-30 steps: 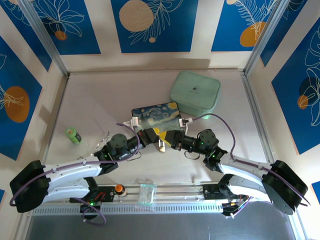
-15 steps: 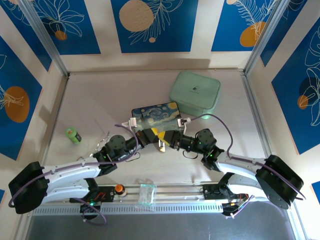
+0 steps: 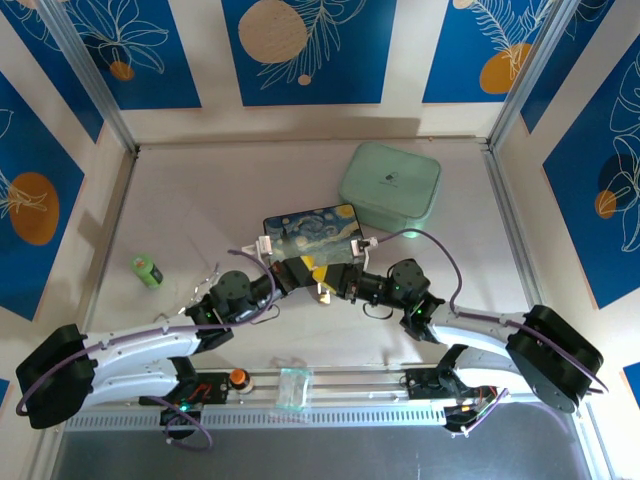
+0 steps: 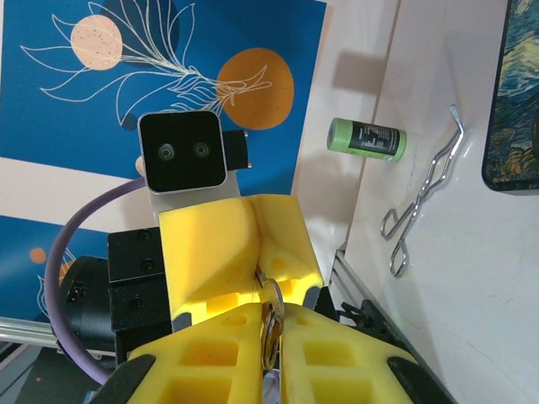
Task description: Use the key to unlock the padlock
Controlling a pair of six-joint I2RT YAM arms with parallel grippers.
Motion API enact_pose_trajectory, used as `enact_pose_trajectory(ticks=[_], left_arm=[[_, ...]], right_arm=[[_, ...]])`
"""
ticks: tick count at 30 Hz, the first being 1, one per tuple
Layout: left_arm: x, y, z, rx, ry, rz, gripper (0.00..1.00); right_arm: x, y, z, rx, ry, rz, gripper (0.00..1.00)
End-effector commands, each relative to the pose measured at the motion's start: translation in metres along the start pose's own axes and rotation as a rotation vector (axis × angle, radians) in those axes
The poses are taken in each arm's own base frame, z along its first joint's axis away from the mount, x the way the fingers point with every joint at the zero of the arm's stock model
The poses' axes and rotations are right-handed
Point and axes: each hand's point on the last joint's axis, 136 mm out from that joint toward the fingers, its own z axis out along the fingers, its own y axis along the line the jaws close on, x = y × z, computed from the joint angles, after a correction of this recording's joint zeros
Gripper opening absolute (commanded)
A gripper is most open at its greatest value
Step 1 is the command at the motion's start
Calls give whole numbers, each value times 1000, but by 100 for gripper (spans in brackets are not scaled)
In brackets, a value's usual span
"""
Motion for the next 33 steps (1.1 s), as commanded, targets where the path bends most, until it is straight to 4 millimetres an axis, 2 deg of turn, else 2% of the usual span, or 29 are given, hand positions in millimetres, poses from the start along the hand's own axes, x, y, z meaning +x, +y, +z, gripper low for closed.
enact_pose_trajectory(ticks=[1, 2, 9, 13, 15, 18, 20, 21, 27, 33], left_arm=[[1, -1, -2, 12, -9, 2, 0], [0, 1, -3, 6, -13, 0, 0], [1, 6, -3, -10, -10, 0, 0], [-2, 15, -6, -38, -37, -11, 2], [-4, 20, -8, -61, -52, -9, 26], [-7, 24, -12, -92, -62, 32, 57], [-9, 29, -16, -144, -59, 67, 72], [-10, 32, -19, -179, -54, 94, 76], [-9, 46, -28, -353, 21, 244, 79], [20, 57, -12, -393, 186, 315, 72]], right_arm=[[-6, 11, 3, -32, -30, -15, 2], [-6, 10, 3, -32, -33, -12, 0], [-7, 7, 1, -22, -42, -11, 0], [-5, 6, 1, -18, -31, -14, 0], [-3, 3, 0, -3, -27, -18, 0], [-3, -4, -5, 30, -39, -22, 0], [-4, -9, -10, 65, -54, -26, 0], [-5, -14, -12, 92, -61, -25, 0], [-8, -48, -35, 313, -77, 2, 0], [-10, -85, -60, 436, -75, 104, 0]])
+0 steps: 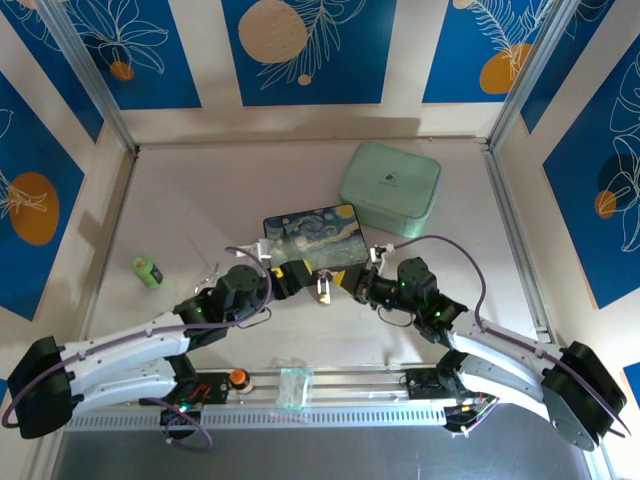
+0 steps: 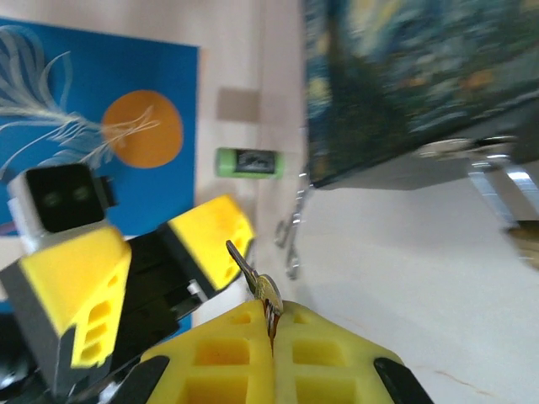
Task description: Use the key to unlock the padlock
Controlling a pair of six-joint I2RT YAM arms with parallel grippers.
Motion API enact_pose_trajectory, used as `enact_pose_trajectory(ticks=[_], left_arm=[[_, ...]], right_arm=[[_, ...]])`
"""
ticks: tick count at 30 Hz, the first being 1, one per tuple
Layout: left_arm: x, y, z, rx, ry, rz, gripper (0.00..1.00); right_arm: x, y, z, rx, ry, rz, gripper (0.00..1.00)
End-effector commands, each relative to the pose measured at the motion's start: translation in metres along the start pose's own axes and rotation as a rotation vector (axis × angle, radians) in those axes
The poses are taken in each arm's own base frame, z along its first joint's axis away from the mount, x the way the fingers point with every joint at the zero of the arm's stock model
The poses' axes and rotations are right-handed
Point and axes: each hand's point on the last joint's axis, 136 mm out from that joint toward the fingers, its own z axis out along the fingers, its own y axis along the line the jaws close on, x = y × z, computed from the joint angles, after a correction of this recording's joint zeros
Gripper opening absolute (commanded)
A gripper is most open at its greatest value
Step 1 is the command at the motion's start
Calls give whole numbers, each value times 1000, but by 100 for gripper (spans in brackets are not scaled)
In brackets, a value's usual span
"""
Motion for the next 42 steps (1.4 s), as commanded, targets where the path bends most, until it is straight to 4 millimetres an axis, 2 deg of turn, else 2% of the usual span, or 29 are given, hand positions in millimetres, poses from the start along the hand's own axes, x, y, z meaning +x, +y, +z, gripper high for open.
enact_pose_trajectory(ticks=[1, 7, 15, 24, 30, 37, 39, 42], left_arm=[[26, 3, 11, -59, 138, 122, 70], [54, 18, 32, -210, 217, 319, 65], [86, 40, 67, -226, 287, 365, 64], [101, 60, 86, -257, 297, 388, 64], [101, 72, 94, -297, 263, 375, 60], [104, 71, 105, -296, 268, 379, 47], [107, 73, 107, -295, 271, 367, 39], [109, 74, 107, -288, 270, 351, 36]], right_arm=[[4, -35, -8, 116, 30, 55, 0], [1, -49, -20, 183, 17, 49, 0], [2, -66, -33, 225, 3, 69, 0], [7, -78, -34, 235, 8, 108, 0], [9, -82, -34, 241, 11, 113, 0], [11, -87, -34, 250, 12, 120, 0], [12, -89, -35, 254, 13, 121, 0], [13, -93, -35, 261, 10, 129, 0]])
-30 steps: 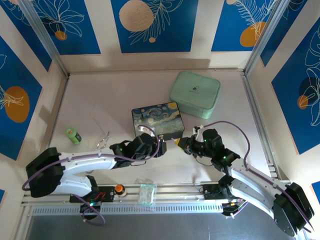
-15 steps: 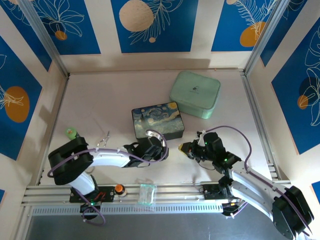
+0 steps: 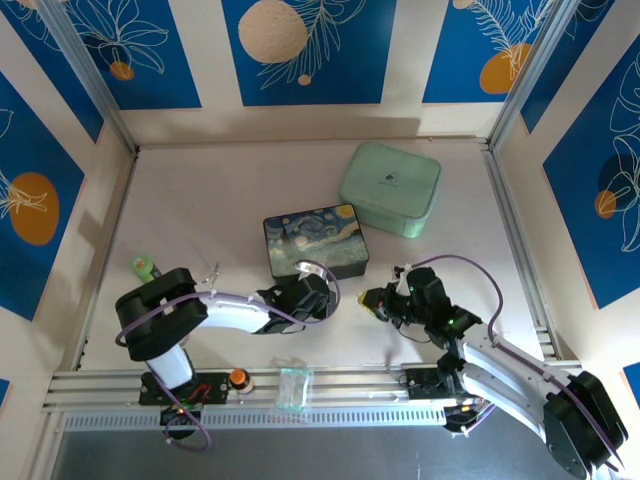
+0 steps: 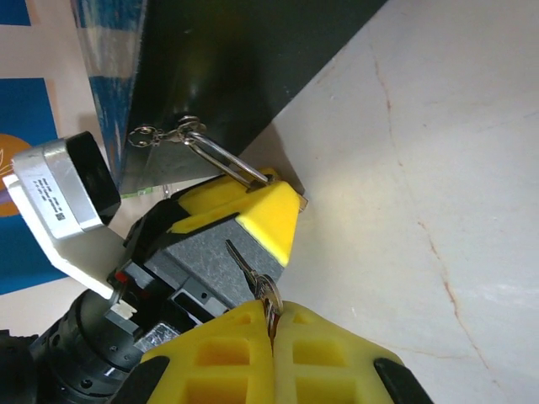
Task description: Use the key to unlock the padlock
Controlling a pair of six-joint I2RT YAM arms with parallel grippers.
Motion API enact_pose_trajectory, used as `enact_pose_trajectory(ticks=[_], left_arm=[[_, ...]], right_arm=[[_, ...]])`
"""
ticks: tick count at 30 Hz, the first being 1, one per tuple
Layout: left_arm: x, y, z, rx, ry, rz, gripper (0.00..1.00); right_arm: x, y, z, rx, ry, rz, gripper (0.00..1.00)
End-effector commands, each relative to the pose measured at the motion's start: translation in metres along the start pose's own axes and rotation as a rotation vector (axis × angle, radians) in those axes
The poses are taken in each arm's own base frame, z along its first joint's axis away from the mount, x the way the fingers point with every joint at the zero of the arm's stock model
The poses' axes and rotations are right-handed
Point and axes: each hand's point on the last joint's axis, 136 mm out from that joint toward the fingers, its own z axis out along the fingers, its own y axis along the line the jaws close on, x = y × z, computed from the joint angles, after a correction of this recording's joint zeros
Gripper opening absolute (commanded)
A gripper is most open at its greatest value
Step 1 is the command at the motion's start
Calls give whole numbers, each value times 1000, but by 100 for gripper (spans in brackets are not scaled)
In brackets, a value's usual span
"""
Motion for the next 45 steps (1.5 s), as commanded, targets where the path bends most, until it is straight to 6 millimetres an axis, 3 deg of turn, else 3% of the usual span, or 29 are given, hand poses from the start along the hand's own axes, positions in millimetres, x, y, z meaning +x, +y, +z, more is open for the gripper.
enact_pose_trajectory(ticks=[1, 7, 12, 18, 26, 34, 45], left_arm=[[-5, -8, 3, 30, -20, -27, 33], [-5, -9, 2, 45, -26, -72, 15], [-2, -5, 5, 33, -24, -97, 12], [3, 3, 8, -8, -14, -125, 15], [-2, -10, -7, 140, -48, -408, 1], [-11, -11, -19, 211, -89, -582, 0], [-28, -2, -40, 211, -143, -659, 0]], right_arm=[[4, -4, 1, -5, 12, 10, 0], [5, -6, 6, 6, 9, 5, 0], [7, -3, 16, 13, 31, -4, 0], [10, 2, 26, 20, 59, -21, 0], [10, -4, 38, 11, 44, 56, 0], [12, 12, 50, -28, 38, 108, 0], [10, 7, 45, -35, 0, 127, 0]])
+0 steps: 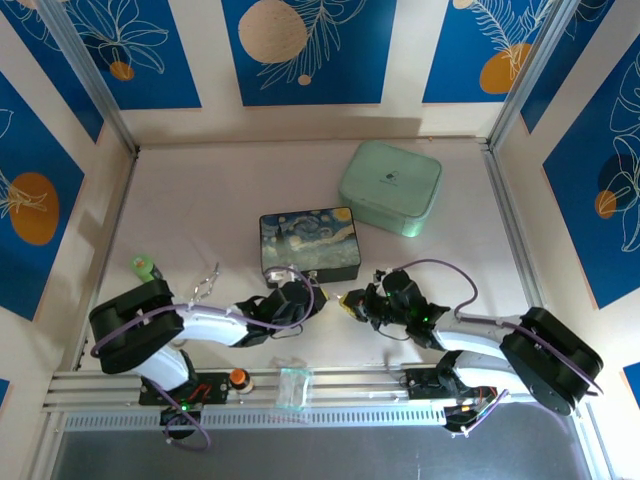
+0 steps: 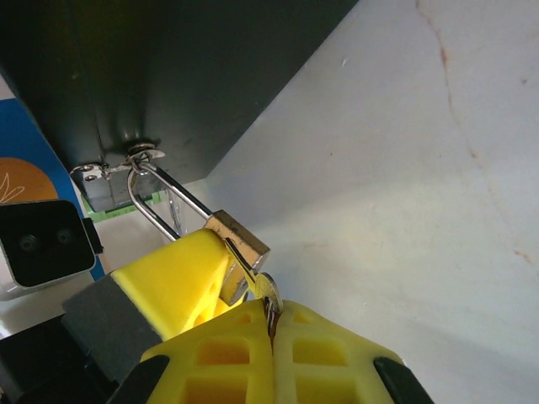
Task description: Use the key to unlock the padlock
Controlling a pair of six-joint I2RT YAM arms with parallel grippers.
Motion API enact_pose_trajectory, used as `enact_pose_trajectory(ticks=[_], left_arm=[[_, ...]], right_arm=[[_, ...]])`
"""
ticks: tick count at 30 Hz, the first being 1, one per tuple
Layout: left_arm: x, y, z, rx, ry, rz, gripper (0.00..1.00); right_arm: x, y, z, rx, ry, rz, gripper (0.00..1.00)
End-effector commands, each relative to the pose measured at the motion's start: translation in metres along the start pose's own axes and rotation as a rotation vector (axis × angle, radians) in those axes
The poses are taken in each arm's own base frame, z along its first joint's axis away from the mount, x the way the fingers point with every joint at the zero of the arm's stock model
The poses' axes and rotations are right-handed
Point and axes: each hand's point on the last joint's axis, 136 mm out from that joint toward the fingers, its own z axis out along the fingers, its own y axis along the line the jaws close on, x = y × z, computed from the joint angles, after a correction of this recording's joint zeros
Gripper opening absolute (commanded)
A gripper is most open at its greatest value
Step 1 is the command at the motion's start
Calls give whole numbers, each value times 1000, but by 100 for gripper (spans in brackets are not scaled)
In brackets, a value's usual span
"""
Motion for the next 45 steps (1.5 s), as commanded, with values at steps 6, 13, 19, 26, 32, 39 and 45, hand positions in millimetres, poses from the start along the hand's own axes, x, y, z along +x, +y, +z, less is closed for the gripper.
enact_pose_trajectory(ticks=[6, 13, 19, 26, 32, 39, 45], left_arm=[[-16, -7, -3, 49, -67, -134, 0], [-19, -13, -2, 99, -83, -218, 0], [-23, -12, -5, 118, -100, -255, 0], [-23, -11, -6, 106, -98, -244, 0], [-26, -5, -8, 88, -122, -238, 0], [-28, -11, -6, 97, -126, -238, 0], [-21, -13, 0, 133, -91, -276, 0]], right_arm=[[9, 7, 1, -10, 31, 2, 0], [16, 5, 5, -1, 52, 14, 0], [15, 7, 9, -23, 62, 28, 0], [15, 12, 19, -77, 80, 41, 0], [14, 9, 18, -67, 52, 44, 0], [11, 12, 17, -104, 54, 52, 0], [13, 28, 23, -147, 67, 17, 0]])
